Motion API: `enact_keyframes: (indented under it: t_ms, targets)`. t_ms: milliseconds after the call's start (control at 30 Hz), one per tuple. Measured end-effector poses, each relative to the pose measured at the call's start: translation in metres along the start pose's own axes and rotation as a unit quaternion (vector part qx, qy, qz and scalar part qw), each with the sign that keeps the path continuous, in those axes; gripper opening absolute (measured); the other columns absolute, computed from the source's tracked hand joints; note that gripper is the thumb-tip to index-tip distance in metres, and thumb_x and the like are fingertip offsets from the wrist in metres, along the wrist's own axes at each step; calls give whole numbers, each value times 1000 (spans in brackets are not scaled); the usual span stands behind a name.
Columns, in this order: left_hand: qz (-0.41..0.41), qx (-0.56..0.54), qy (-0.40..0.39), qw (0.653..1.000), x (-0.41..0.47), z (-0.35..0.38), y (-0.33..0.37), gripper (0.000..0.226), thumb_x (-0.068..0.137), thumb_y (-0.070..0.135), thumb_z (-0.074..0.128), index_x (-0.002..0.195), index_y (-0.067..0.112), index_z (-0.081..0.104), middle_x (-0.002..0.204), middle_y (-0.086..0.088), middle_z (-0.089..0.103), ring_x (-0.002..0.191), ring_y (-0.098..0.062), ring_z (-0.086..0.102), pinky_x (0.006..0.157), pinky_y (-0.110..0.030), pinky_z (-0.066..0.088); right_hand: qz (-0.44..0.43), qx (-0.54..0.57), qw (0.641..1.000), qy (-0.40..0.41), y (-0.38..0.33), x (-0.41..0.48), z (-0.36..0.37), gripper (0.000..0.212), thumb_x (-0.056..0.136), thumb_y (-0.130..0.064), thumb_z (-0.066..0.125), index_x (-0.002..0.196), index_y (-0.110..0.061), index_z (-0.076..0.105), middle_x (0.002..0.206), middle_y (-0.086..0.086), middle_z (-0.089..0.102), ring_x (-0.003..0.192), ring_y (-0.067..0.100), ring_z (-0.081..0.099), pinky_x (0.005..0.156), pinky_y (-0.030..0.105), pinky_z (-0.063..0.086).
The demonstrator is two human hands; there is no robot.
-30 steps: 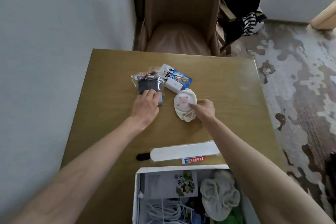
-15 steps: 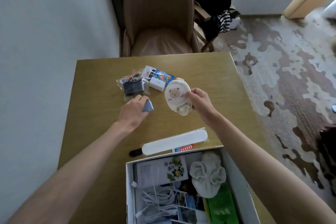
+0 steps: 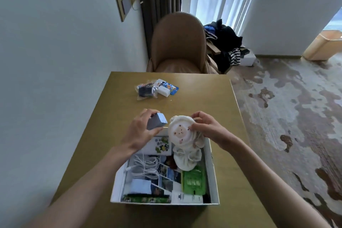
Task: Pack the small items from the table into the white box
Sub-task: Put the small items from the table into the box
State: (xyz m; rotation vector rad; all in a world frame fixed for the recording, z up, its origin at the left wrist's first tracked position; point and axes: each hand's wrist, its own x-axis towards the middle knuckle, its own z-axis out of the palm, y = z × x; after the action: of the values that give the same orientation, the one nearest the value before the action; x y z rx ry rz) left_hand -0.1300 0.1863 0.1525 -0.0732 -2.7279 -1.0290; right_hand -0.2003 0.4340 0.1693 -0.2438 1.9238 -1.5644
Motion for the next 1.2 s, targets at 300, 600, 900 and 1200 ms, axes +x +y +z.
enact_keyframes:
  t_ms: [300, 600, 900, 1200]
  targets:
    - [-33, 60, -42, 997, -87, 4, 4, 50, 77, 32, 75, 120, 23, 51, 110, 7, 55, 94, -14, 57, 75, -27, 57, -110, -544, 827, 89, 39, -21, 42, 35, 86, -14, 52, 122, -11, 53, 116, 12, 56, 104, 33, 58, 74, 36, 47]
    - [-39, 89, -126, 987, -105, 8, 1, 50, 79, 35, 72, 122, 26, 48, 115, 4, 58, 92, -15, 59, 73, -27, 56, -72, -631, 772, -21, 80, -15, 65, 53, 90, -43, 56, 138, -31, 40, 136, 10, 41, 126, 34, 42, 90, 43, 50]
    - [-13, 36, -211, 977, -105, 24, 1, 45, 75, 34, 71, 114, 17, 57, 107, -1, 66, 90, -14, 61, 67, -21, 49, -107, -564, 817, 47, 63, -50, 79, 56, 89, -37, 61, 141, -22, 47, 148, 6, 43, 136, 25, 39, 110, 38, 33]
    - [121, 127, -278, 944, -98, 58, 8, 43, 77, 42, 66, 114, 22, 58, 103, 0, 68, 89, -20, 63, 80, -35, 50, -48, -524, 845, 97, 77, -87, 83, 38, 89, -28, 61, 126, -19, 62, 127, 5, 62, 121, 25, 51, 100, 38, 43]
